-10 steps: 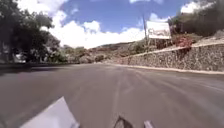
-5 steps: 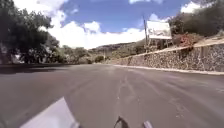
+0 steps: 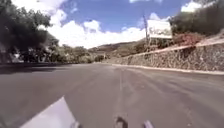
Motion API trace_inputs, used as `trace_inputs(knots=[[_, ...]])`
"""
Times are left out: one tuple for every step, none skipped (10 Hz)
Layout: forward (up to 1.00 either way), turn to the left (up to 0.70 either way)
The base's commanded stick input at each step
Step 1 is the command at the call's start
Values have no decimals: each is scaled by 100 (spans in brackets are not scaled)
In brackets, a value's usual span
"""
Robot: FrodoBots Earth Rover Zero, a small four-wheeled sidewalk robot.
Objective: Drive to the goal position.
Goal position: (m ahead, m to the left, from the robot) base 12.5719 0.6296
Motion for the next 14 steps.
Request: trace_inputs(knots=[[45,0],[45,0],[45,0],[45,0],[45,0],[45,0],[45,0],[45,0],[45,0],[45,0],[45,0],[45,0],[45,0],[45,0]])
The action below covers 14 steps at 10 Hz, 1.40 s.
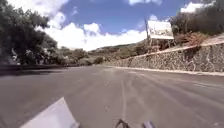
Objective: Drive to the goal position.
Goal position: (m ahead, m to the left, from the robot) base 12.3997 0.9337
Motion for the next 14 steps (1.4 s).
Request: trace_inputs(knots=[[45,0],[45,0],[45,0],[45,0],[45,0],[45,0],[45,0],[45,0],[45,0],[45,0],[45,0],[45,0],[45,0],[45,0]])
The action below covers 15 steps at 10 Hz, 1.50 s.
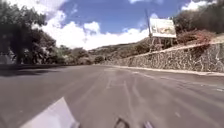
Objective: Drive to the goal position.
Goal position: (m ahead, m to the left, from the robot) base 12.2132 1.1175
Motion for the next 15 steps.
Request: trace_inputs(knots=[[45,0],[45,0],[45,0],[45,0],[45,0],[45,0],[45,0],[45,0],[45,0],[45,0],[45,0],[45,0],[45,0],[45,0],[45,0]])
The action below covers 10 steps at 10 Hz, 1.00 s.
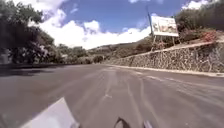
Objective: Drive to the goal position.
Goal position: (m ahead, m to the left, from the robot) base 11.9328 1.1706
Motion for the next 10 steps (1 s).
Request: trace_inputs(knots=[[45,0],[45,0],[45,0],[45,0],[45,0],[45,0],[45,0],[45,0],[45,0],[45,0]])
